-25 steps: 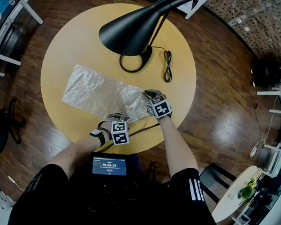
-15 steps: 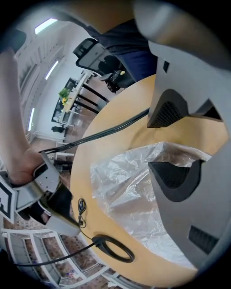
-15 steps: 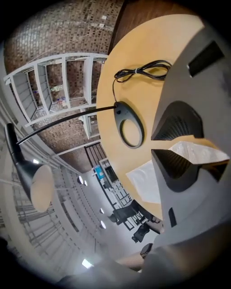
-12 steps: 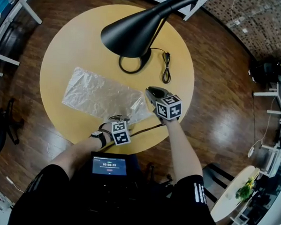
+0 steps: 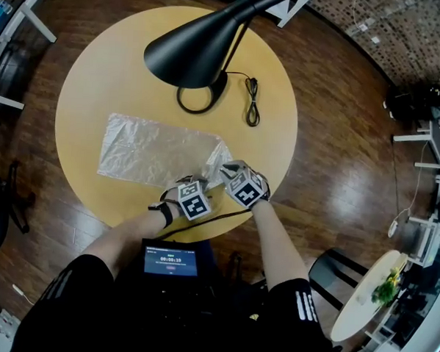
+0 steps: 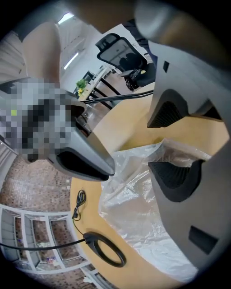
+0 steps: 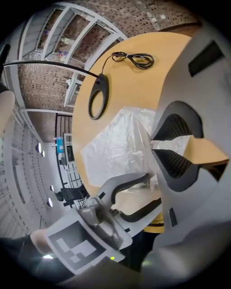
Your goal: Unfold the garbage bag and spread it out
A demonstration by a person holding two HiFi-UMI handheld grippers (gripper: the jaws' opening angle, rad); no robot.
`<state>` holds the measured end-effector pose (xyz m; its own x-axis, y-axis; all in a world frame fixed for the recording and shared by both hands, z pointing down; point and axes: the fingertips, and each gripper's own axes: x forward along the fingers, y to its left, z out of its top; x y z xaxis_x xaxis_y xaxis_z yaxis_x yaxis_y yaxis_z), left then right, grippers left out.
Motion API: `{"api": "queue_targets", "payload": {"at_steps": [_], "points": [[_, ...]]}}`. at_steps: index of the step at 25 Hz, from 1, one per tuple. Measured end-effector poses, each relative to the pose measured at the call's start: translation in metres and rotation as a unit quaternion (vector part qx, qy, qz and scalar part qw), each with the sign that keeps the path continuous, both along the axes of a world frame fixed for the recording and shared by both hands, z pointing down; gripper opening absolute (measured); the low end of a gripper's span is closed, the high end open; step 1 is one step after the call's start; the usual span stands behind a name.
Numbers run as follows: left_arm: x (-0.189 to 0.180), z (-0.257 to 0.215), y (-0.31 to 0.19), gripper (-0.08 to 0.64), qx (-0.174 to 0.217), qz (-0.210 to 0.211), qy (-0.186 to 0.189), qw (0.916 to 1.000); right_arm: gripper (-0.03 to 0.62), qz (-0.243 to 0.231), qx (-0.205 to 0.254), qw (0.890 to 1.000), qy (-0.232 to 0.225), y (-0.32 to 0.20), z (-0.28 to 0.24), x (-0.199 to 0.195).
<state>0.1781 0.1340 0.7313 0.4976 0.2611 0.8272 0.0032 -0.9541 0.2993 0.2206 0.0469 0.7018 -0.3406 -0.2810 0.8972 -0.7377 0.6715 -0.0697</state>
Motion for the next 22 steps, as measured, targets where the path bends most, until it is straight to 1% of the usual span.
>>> {"api": "queue_targets", "payload": {"at_steps": [2, 4, 7, 10, 12, 14, 18, 20, 22], "points": [[0.000, -0.002, -0.001, 0.245, -0.001, -0.005, 0.004, 1.0000, 0.086, -0.004, -0.016, 1.000, 0.011, 0.002, 0.014, 0.003], [0.001, -0.007, -0.003, 0.245, 0.001, -0.013, 0.012, 0.9998, 0.094, -0.004, -0.022, 1.000, 0.015, 0.002, 0.025, 0.007], [-0.001, -0.027, -0.009, 0.245, -0.001, -0.033, 0.036, 0.9988, 0.129, -0.003, -0.009, 1.000, 0.019, -0.007, 0.028, 0.013], [-0.011, -0.045, -0.014, 0.245, -0.001, -0.050, 0.056, 0.9972, 0.146, -0.013, -0.008, 1.000, 0.021, -0.014, 0.028, 0.016], [-0.025, -0.046, -0.019, 0.245, 0.013, -0.053, 0.053, 0.9971, 0.178, -0.019, -0.012, 0.999, 0.027, -0.017, 0.030, 0.021], [-0.043, -0.038, -0.025, 0.245, 0.029, -0.057, 0.037, 0.9973, 0.178, -0.031, -0.016, 0.999, 0.041, -0.023, 0.025, 0.024], [-0.072, -0.028, -0.042, 0.245, 0.031, -0.078, 0.015, 0.9963, 0.178, -0.039, -0.038, 0.997, 0.045, -0.027, 0.025, 0.021], [-0.077, -0.027, -0.047, 0.245, 0.031, -0.084, 0.014, 0.9959, 0.173, -0.029, -0.035, 0.998, 0.044, -0.030, 0.024, 0.021], [-0.079, -0.035, -0.051, 0.245, 0.033, -0.090, 0.023, 0.9951, 0.172, -0.002, -0.015, 0.999, 0.030, -0.037, 0.012, 0.019]]}}
